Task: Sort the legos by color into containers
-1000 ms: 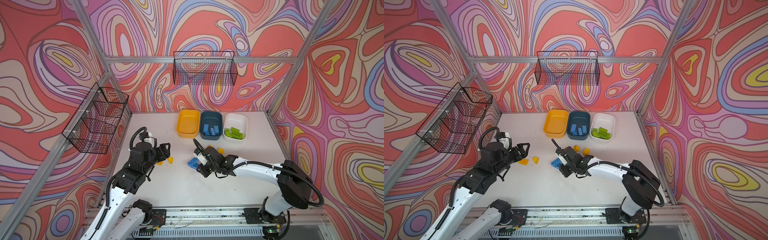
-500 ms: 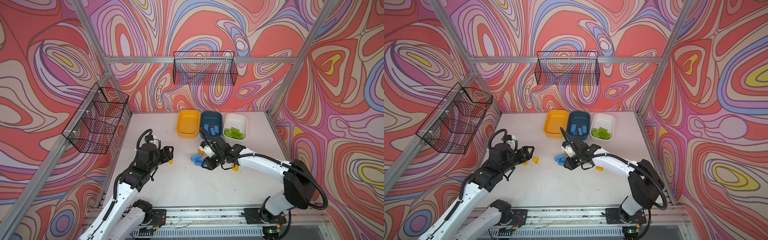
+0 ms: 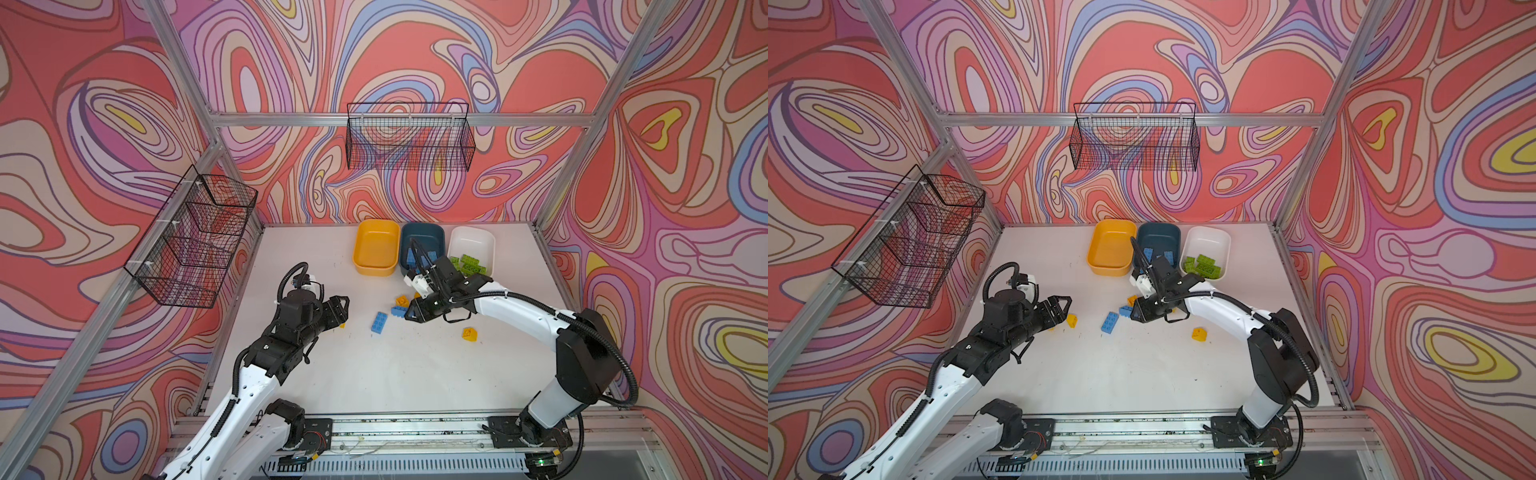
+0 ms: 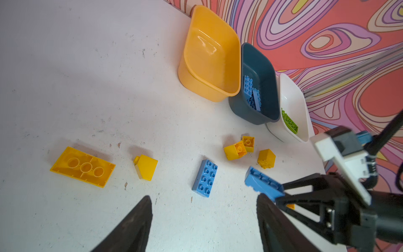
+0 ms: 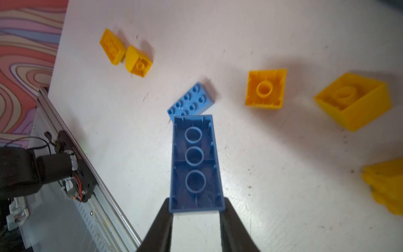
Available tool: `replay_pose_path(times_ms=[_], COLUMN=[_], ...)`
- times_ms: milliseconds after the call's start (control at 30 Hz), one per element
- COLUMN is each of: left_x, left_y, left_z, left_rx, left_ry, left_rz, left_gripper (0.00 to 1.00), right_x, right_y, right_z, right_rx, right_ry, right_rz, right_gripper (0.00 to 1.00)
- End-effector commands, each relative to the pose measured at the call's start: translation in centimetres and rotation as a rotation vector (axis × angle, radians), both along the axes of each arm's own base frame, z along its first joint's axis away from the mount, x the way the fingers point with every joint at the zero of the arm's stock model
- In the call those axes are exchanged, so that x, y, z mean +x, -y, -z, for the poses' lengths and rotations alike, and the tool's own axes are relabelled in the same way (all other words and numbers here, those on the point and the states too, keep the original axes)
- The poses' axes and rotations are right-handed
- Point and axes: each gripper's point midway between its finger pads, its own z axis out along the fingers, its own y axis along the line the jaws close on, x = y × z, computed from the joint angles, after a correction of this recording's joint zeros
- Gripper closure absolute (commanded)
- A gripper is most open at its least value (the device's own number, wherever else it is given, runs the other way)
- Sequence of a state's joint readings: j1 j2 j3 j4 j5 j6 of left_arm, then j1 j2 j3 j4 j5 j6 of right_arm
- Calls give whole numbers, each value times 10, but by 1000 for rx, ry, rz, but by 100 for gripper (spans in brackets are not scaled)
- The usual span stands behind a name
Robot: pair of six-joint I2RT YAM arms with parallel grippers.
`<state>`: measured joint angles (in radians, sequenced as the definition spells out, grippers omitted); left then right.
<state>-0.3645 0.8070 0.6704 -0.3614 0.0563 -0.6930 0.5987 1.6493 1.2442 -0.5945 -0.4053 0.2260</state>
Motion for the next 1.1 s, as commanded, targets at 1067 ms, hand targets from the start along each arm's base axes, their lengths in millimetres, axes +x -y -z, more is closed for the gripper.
replay_pose_path(times_ms=[1067], left_x=[6], left_y=[94], left_z=[96], left_rx=[271], left_ry=[-279], left_rz=[310], left_gripper=[23], right_x=[215], right_y=[88], right_z=[-50], right_rx=[-89], right_ry=[327], right_rz=[515], right_gripper=[30])
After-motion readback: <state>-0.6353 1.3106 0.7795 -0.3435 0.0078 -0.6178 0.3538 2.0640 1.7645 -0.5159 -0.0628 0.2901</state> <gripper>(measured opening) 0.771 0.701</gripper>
